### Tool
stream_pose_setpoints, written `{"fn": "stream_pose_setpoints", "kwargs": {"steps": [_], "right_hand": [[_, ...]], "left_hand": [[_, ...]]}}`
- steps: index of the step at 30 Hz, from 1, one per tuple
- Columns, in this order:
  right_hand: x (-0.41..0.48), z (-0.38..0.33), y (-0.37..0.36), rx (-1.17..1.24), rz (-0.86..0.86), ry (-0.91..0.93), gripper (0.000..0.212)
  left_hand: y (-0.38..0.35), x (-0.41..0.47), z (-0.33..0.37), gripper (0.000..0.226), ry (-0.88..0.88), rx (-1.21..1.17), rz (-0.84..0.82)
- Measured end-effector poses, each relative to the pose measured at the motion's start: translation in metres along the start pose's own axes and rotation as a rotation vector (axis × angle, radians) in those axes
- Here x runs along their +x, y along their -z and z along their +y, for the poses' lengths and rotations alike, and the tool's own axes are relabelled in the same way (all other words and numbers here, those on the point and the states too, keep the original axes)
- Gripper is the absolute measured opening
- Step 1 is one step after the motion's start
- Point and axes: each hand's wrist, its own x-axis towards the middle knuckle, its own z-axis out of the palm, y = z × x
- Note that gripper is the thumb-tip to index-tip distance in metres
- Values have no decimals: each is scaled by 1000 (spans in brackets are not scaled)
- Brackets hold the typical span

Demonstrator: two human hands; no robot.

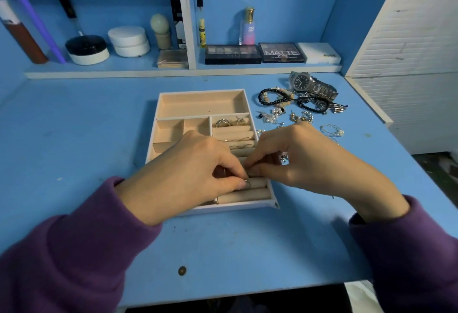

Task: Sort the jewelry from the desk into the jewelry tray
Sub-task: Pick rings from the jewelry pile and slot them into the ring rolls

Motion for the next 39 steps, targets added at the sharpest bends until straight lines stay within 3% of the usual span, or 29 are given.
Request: {"fn": "stream_pose_setpoints", "kwargs": {"steps": [5, 16, 22, 27, 33, 39], "right_hand": [[2, -1, -1, 9, 20, -26, 11], [7, 2, 7, 102, -108, -53, 12], [19, 12, -2, 343, 136, -115, 14], [21, 12, -12, 395, 257, -101, 16], [21, 13, -17, 423, 308, -86, 17], [20, 15, -17, 426, 321, -97, 24]], "left_hand": [[1, -1, 1, 13, 16, -26, 1], [1, 1, 1, 6, 27, 37, -6], [-1, 2, 2, 5, 25, -39, 26], [-6, 3, 0, 7, -25, -25, 67], [-8, 2, -4, 2, -65, 35, 36], [-1, 2, -12, 13, -120, 78, -35]]}}
